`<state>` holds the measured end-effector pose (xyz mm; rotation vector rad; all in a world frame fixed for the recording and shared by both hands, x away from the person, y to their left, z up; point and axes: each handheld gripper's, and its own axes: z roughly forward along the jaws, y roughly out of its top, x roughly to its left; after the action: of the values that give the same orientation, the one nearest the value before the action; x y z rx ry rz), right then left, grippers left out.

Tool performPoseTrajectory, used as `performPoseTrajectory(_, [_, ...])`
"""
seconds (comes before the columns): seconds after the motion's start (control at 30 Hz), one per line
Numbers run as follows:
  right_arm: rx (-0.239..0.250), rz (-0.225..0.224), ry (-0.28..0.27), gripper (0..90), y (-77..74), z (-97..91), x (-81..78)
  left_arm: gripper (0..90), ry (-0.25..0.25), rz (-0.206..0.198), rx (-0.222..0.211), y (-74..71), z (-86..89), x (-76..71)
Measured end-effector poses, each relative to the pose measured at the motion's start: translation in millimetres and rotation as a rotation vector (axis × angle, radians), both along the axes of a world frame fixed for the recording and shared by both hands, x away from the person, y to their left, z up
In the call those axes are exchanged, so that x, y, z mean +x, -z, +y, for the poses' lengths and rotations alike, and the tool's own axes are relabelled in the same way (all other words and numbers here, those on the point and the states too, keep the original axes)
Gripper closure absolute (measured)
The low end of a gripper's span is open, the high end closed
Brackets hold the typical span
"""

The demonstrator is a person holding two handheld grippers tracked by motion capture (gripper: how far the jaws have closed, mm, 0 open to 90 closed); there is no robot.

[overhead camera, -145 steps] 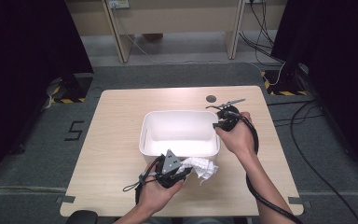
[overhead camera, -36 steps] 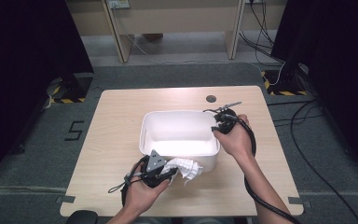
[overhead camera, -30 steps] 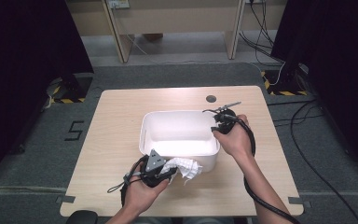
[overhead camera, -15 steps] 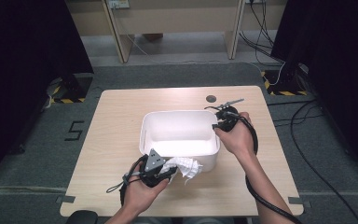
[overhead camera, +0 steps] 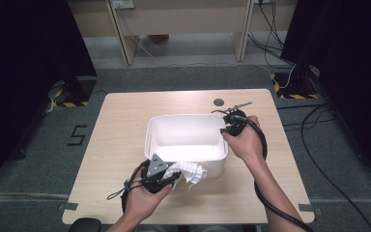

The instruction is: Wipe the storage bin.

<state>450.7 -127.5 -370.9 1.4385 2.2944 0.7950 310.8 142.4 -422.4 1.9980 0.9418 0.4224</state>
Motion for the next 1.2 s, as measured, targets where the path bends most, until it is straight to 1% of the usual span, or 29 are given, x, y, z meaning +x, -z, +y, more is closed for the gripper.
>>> performPoseTrajectory(0.03, [0.001,0.000,-0.001,76.9,0.1,-0.2,0.0,71.9,-0.005,-0.001,-0.006,0.6,1.4,-0.1])
performPoseTrajectory(0.13, [-0.001,-0.001,-0.002,76.9,0.0,0.0,0.0,71.8,-0.013,0.003,-0.001,1.5,6.8,-0.6])
performPoseTrajectory(0.17, [-0.001,-0.001,-0.001,76.9,0.0,0.0,0.0,71.8,-0.018,0.005,-0.006,2.3,7.9,-1.0])
performPoseTrajectory(0.2, [0.000,-0.001,-0.001,76.9,0.0,0.0,0.0,71.8,-0.020,0.007,-0.001,2.7,9.7,-1.1])
performPoseTrajectory(0.3, [-0.001,-0.002,-0.001,76.9,0.1,0.0,-0.1,71.8,-0.030,0.008,-0.006,4.6,13.4,-1.3])
performPoseTrajectory(0.53, [-0.005,-0.004,-0.004,77.0,0.1,0.2,0.2,71.8,-0.027,0.010,-0.002,8.4,14.1,-0.6])
performPoseTrajectory(0.67, [-0.006,-0.005,-0.004,77.0,0.1,0.3,0.1,71.7,-0.026,0.016,-0.001,15.1,12.8,-0.2])
performPoseTrajectory(1.03, [-0.010,-0.008,-0.005,77.0,0.3,0.6,-0.2,71.6,-0.012,0.043,0.036,39.2,11.0,3.1])
performPoseTrajectory(1.17, [-0.011,-0.010,-0.006,77.0,0.4,0.5,-0.3,71.6,-0.010,0.045,0.041,46.6,10.3,4.3])
performPoseTrajectory(1.2, [-0.011,-0.010,-0.006,77.0,0.4,0.5,-0.3,71.6,-0.011,0.052,0.042,47.7,10.3,4.7])
